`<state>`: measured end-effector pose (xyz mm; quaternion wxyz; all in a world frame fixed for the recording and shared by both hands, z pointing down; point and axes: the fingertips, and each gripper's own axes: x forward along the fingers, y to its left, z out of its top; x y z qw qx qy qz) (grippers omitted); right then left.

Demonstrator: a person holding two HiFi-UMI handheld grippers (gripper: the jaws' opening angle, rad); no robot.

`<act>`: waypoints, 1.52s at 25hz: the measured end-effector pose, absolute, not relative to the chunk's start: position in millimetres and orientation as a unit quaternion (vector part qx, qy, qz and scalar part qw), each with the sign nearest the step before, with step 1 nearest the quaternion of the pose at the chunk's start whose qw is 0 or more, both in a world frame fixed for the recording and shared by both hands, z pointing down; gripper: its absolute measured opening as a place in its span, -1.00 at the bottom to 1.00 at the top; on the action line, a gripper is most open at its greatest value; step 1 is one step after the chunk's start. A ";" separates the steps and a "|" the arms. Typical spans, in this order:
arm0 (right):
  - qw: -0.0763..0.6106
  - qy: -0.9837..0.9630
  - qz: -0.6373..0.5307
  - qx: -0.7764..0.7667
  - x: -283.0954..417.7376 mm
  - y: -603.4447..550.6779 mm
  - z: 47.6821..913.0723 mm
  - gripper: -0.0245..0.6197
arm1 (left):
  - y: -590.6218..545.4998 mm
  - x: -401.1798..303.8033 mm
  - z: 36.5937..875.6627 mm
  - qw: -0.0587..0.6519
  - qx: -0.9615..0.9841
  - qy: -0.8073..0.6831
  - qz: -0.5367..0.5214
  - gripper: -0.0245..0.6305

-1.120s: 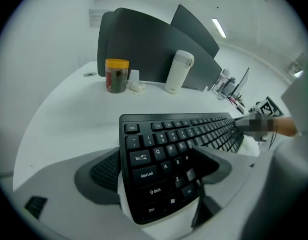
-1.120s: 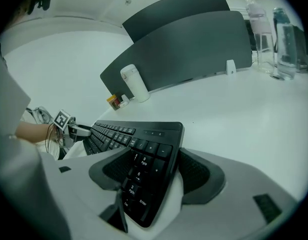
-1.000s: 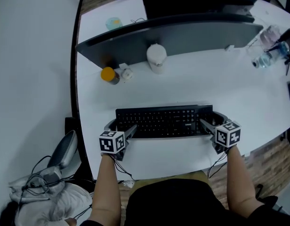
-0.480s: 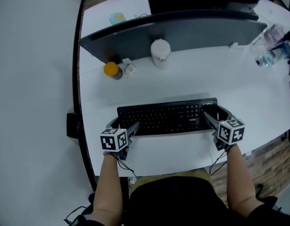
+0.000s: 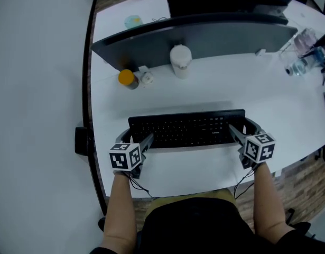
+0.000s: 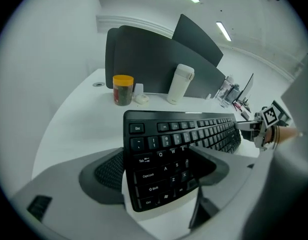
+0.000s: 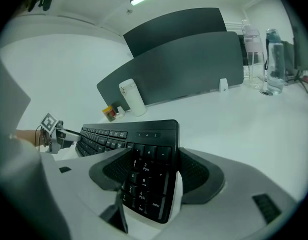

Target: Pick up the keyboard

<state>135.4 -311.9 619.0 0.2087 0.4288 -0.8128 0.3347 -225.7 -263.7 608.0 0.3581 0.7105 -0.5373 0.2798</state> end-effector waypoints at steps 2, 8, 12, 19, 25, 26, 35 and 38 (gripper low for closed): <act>0.204 -0.814 0.331 0.432 135.4 -312.8 612.5 0.04 | -265.8 -225.5 600.0 0.350 0.713 -0.539 0.279 0.30; 0.179 -0.828 0.294 0.442 136.5 -325.8 574.9 0.04 | -277.9 -224.6 564.5 0.317 0.724 -0.556 0.259 0.30; 0.155 -0.840 0.269 0.445 137.4 -335.4 546.1 0.04 | -287.8 -223.4 532.2 0.283 0.734 -0.568 0.244 0.30; 0.119 -0.855 0.231 0.450 140.6 -343.3 501.6 0.04 | -296.1 -219.9 479.3 0.228 0.746 -0.585 0.223 0.30; 0.096 -0.868 0.187 0.451 145.3 -349.3 455.1 0.04 | -297.6 -214.7 436.8 0.193 0.753 -0.597 0.196 0.30; 0.092 -0.870 0.181 0.450 145.9 -349.3 447.2 0.04 | -296.9 -214.0 428.7 0.187 0.754 -0.600 0.192 0.30; 0.047 -0.887 0.135 0.440 168.7 -349.6 376.7 0.04 | -283.7 -188.2 346.3 0.121 0.751 -0.627 0.166 0.30; 0.031 -0.892 0.117 0.436 176.0 -347.0 353.1 0.04 | -277.5 -180.0 321.9 0.107 0.748 -0.635 0.160 0.30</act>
